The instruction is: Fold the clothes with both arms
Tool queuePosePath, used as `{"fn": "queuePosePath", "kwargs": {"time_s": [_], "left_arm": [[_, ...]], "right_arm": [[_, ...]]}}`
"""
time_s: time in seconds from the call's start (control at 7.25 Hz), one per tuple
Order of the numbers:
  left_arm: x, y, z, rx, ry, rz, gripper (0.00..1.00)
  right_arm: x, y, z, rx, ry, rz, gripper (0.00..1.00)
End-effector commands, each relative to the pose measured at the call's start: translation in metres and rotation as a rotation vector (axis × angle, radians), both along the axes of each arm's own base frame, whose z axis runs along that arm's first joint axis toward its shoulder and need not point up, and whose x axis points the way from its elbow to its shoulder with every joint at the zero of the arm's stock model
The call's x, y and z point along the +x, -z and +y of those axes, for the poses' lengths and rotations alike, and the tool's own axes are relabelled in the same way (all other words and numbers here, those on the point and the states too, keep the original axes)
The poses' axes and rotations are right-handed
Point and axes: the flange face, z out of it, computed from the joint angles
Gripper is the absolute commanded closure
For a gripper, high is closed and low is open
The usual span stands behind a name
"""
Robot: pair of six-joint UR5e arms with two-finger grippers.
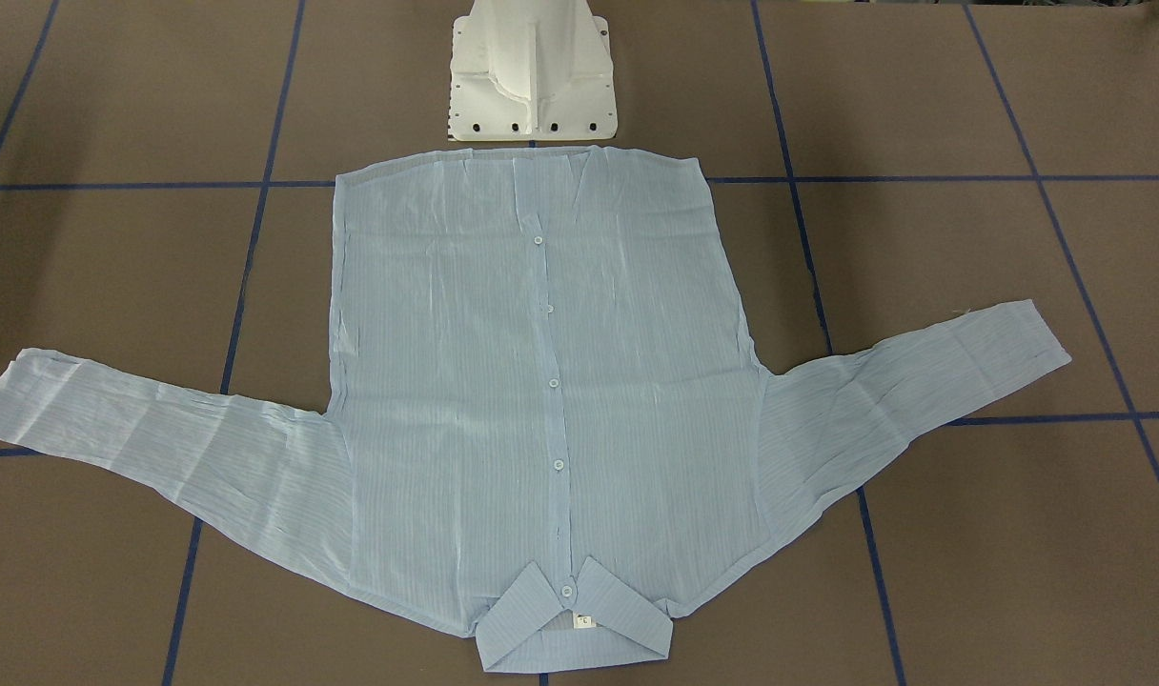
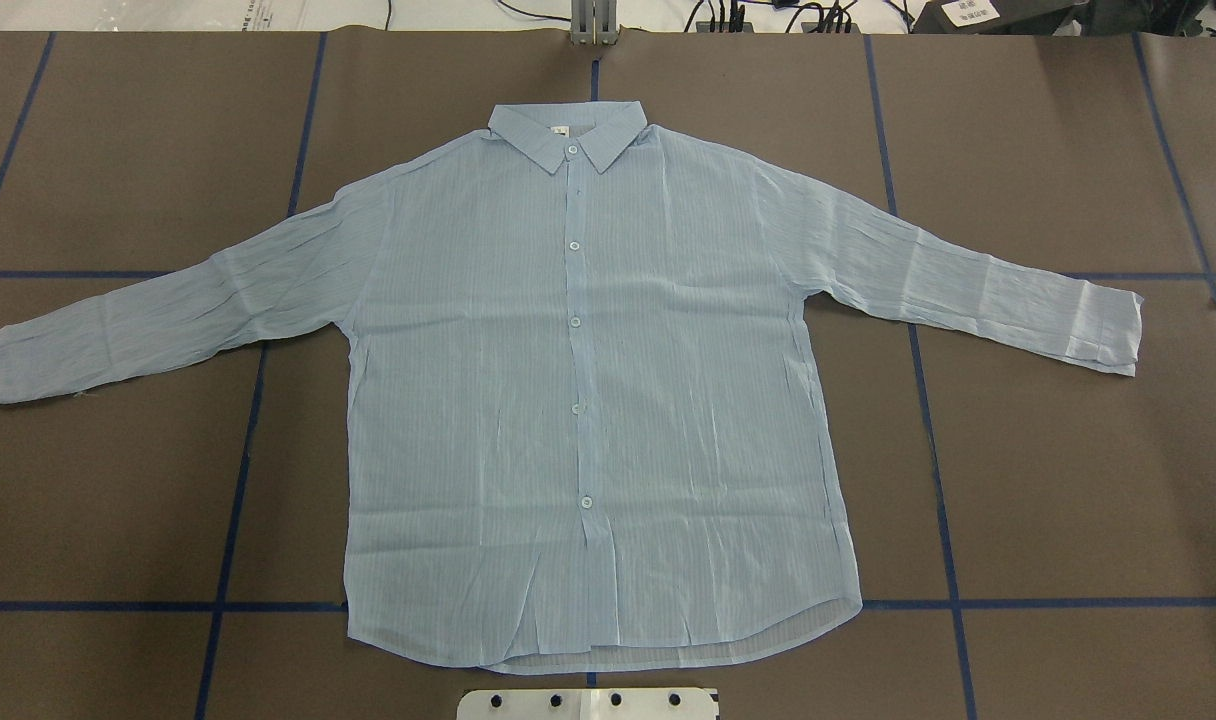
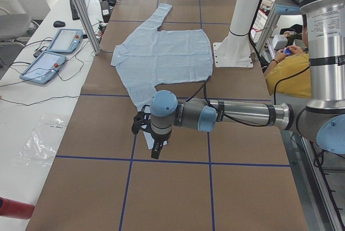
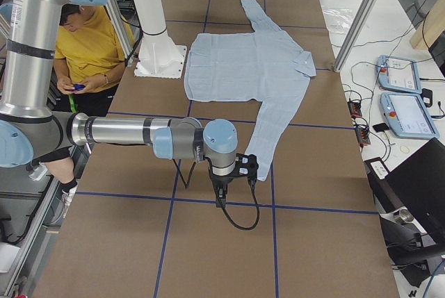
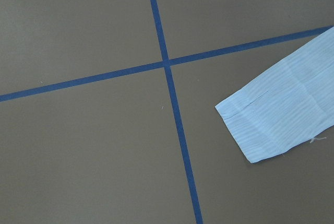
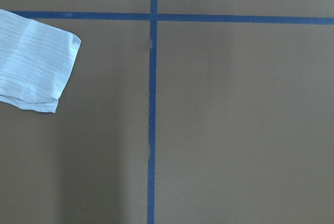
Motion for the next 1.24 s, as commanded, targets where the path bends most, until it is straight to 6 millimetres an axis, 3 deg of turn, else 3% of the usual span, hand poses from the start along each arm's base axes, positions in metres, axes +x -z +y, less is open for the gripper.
{"fn": "queuePosePath", "kwargs": {"time_s": [0.0,0.41,0.55,0.69,0.83,0.97,1.1], "left_arm": [[0.001,0.006,-0.003,0.041,-0.002,-0.002,0.0],[0.001,0.028,-0.011,0.236,0.003,-0.007,0.0],[0.0,0.033,-0.017,0.26,0.015,-0.034,0.0],[0.0,0.052,-0.028,0.353,0.017,-0.033,0.0],[0.001,0.069,-0.044,0.461,0.022,-0.034,0.0],[-0.002,0.088,-0.061,0.562,0.039,-0.052,0.0],[-0.001,0.081,-0.068,0.559,0.034,-0.047,0.0]], "right_arm": [[0.0,0.0,0.0,0.0,0.0,0.004,0.0],[0.0,0.019,-0.008,0.04,-0.001,-0.002,0.0],[0.0,0.034,-0.014,0.072,-0.002,-0.003,0.0],[0.0,0.071,-0.032,0.177,-0.011,-0.004,0.0],[0.0,0.084,-0.041,0.271,-0.013,0.003,0.0],[0.0,0.077,-0.048,0.309,-0.014,-0.011,0.0],[-0.003,0.078,-0.057,0.314,-0.022,-0.043,0.0]]}}
